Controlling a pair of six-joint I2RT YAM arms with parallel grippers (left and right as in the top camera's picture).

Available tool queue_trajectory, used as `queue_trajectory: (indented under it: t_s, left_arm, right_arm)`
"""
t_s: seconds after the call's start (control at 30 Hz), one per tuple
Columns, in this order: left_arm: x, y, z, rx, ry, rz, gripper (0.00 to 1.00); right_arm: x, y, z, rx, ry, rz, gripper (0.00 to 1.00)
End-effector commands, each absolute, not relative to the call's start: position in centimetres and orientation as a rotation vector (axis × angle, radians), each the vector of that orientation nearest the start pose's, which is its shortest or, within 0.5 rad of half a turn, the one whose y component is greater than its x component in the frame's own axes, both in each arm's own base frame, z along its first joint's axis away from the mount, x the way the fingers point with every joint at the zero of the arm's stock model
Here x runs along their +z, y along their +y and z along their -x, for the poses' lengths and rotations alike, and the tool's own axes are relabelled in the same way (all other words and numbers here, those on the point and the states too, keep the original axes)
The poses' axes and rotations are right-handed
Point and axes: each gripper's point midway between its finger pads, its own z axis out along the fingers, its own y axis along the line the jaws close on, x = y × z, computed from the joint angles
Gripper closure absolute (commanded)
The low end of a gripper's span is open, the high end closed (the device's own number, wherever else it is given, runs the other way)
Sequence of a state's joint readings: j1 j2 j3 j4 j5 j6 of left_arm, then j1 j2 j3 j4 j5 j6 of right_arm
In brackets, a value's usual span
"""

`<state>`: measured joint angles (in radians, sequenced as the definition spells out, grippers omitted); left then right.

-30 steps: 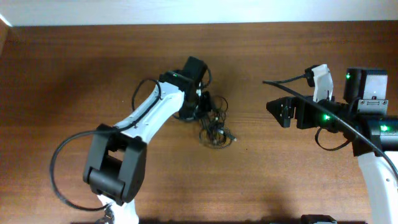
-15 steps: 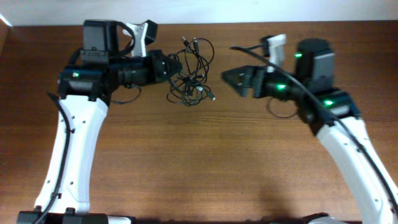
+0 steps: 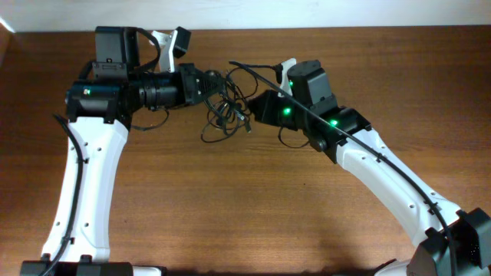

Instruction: Untangle cables

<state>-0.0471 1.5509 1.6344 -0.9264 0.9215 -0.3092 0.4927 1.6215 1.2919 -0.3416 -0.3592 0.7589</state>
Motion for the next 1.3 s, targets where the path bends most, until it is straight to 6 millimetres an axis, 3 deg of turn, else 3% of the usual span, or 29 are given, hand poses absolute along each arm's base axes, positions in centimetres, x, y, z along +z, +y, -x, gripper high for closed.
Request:
queue_trajectory:
  t_s: [0.0,0.1,0.17,0.3,0.4,0.53,0.6,0.63,0.7,0.77,0.9,0.97,1.13,1.2,1.27]
  left_arm:
    - [31.8,-13.6,-38.1,-1.084,2.34,-0.083,1.0]
    - [29.9,-10.2,-39.6,-0.836,2.395,0.051,0.99]
    - [28.3,-7.3,-40.0,-0.62,2.444,0.157,0.96]
    - [27.0,-4.5,-39.8,-0.411,2.49,0.245,0.79]
    - [26.8,-4.5,-39.5,-0.405,2.503,0.247,0.82]
    - [27.1,-6.1,-39.2,-0.525,2.506,0.207,0.87]
    - [26.7,-5.2,-39.0,-0.461,2.522,0.235,0.78]
    - [26.1,-3.6,-39.0,-0.342,2.537,0.279,0.71]
    - [24.2,-0.9,-39.1,-0.13,2.573,0.35,0.62]
    - [21.9,0.0,-39.4,-0.054,2.626,0.374,0.57]
    - [15.1,2.0,-40.7,0.022,2.792,0.426,0.54]
    - [11.7,3.1,-40.9,0.058,2.893,0.323,0.48]
    - [6.9,3.5,-41.8,0.098,2.993,-0.117,0.27]
    - [5.6,3.6,-42.7,0.104,2.981,-0.189,0.18]
    - [4.0,3.5,-43.5,0.096,2.981,-0.194,0.18]
  right_arm:
    - [19.2,25.3,-39.3,0.859,2.447,-0.214,0.96]
    - [19.6,24.4,-39.1,0.822,2.448,-0.157,0.96]
    - [20.4,22.7,-38.8,0.766,2.46,-0.114,0.96]
    - [22.3,20.8,-37.5,0.669,2.524,-0.005,0.96]
    - [25.9,21.0,-36.6,0.666,2.513,0.113,0.96]
    - [26.7,21.8,-36.3,0.738,2.507,0.141,0.95]
    - [26.6,21.8,-36.2,0.734,2.507,0.147,0.83]
    - [26.6,21.7,-36.3,0.728,2.507,0.149,0.68]
    - [26.5,21.3,-36.5,0.708,2.504,0.155,0.49]
    - [26.1,20.2,-36.8,0.669,2.521,0.12,0.43]
    - [24.1,17.8,-36.6,0.611,2.618,0.038,0.41]
    - [22.9,17.4,-36.6,0.565,2.653,0.079,0.41]
    - [21.8,17.5,-36.8,0.549,2.68,0.107,0.4]
    - [21.5,17.5,-36.9,0.546,2.687,0.111,0.4]
    - [21.2,17.5,-37.0,0.544,2.695,0.11,0.4]
